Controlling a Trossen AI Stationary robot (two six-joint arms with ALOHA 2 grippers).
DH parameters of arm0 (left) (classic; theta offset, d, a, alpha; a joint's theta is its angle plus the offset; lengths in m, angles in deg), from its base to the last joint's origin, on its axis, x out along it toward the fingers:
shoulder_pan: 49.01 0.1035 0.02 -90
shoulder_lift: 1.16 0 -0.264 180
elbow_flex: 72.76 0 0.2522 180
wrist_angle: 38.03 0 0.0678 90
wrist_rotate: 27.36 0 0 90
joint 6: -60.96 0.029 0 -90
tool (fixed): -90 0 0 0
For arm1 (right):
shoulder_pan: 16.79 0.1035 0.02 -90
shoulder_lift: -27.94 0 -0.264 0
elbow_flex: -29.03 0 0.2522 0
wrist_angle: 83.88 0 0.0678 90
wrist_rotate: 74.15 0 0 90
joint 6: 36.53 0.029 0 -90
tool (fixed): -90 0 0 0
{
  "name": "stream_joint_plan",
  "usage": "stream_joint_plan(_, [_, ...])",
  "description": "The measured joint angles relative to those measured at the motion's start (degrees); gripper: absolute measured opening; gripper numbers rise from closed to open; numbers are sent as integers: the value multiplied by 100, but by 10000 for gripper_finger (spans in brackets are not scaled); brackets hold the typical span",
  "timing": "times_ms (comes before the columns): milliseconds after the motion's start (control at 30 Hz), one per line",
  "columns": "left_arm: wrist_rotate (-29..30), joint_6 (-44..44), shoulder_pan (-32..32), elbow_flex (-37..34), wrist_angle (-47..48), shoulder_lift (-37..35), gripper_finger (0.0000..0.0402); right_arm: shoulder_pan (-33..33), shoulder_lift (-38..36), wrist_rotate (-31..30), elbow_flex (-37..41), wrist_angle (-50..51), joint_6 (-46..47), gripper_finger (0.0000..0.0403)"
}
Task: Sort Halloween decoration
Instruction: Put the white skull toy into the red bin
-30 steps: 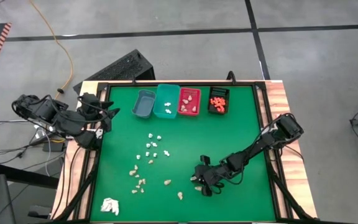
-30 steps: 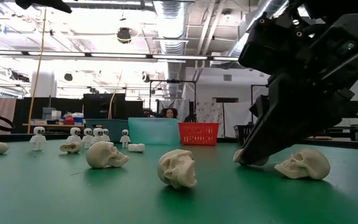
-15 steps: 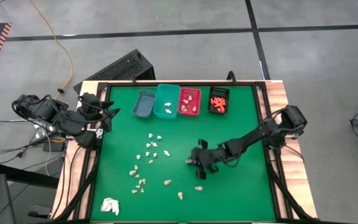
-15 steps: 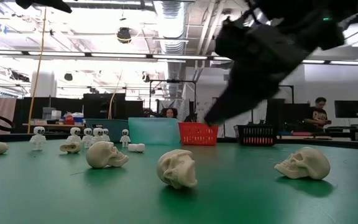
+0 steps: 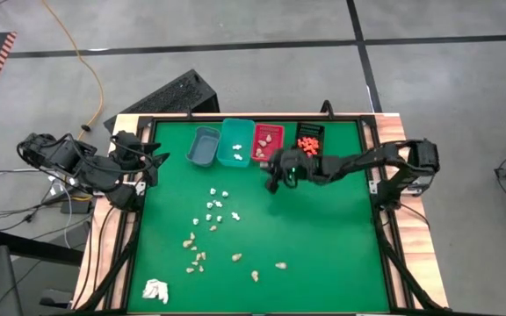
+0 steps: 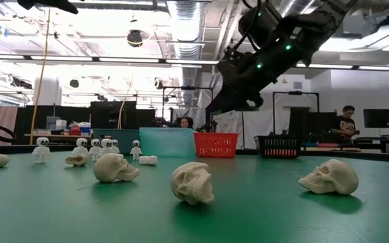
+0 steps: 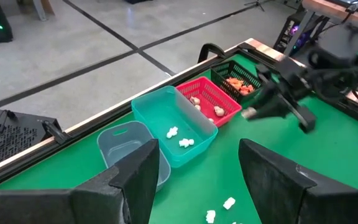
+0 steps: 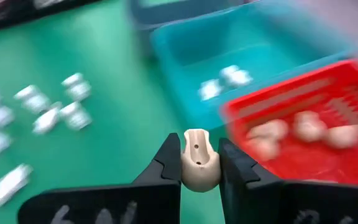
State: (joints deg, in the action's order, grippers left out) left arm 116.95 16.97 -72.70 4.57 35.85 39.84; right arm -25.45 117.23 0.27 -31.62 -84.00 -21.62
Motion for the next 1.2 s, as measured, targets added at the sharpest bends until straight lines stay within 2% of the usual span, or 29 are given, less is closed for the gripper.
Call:
stream_joint_plan(267, [22,7,-1,0,2,0,210,-701,3,46,-7,95,1,68])
stream_joint_plan(667, [61,83,1,0,7,0,210,-913,3,66,-7,144,-40,178])
stream_joint_plan(767, [53,85,-1,0,26,0,210,-867,-28,488,-7,149,-46,191])
stream_joint_plan(900, [39,35,0,-2,92,0,210,-576,-52,1372,-9,134,-129,189])
stream_joint_plan(1000, [39,35,-1,-2,94,0,210,-128,-50,1942,-9,154,-131,179])
stream_joint_plan(1200, [-9,39,-1,-2,94,-2,210,1158,-50,2173,-9,132,341,165])
